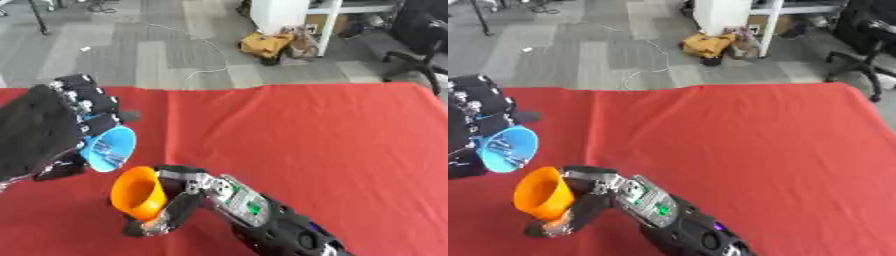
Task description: Pour the contents of one cup into another cup.
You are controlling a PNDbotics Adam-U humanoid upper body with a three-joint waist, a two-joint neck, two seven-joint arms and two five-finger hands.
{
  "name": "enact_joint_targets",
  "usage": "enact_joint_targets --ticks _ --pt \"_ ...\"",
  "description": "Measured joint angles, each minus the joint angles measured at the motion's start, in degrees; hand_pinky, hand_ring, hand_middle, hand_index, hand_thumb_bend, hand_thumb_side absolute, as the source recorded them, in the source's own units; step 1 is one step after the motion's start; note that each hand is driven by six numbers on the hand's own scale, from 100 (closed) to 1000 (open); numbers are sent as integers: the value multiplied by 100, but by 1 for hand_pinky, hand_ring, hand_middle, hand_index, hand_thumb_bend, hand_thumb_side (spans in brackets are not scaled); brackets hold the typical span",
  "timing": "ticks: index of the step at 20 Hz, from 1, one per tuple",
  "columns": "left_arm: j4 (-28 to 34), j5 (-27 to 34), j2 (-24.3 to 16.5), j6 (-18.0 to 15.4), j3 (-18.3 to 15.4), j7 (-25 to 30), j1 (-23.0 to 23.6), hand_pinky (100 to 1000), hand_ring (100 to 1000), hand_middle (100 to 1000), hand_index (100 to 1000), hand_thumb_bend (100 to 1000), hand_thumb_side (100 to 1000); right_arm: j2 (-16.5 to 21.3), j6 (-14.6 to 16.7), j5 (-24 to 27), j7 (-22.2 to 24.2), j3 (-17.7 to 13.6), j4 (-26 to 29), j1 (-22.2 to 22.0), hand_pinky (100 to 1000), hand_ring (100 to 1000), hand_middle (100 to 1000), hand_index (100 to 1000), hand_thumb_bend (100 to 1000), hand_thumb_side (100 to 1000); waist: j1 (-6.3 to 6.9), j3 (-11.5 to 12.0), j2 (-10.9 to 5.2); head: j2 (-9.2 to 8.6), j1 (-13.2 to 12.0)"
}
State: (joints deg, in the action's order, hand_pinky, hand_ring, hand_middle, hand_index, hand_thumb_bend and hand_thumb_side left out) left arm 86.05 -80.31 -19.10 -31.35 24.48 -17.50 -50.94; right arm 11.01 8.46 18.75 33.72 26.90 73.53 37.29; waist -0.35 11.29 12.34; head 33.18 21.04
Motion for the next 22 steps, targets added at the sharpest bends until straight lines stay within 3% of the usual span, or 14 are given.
enact_joint_targets --ticks 8,22 --pt "67 -174 1 51 0 -8 -1 534 319 340 731 690 100 0 4 0 4 0 0 -1 572 453 467 742 329 100 8 0 0 0 3" --pt "239 -210 1 47 36 44 -11 544 314 335 735 694 100 29 6 0 7 0 0 -1 570 453 467 742 329 100 9 5 -1 0 7"
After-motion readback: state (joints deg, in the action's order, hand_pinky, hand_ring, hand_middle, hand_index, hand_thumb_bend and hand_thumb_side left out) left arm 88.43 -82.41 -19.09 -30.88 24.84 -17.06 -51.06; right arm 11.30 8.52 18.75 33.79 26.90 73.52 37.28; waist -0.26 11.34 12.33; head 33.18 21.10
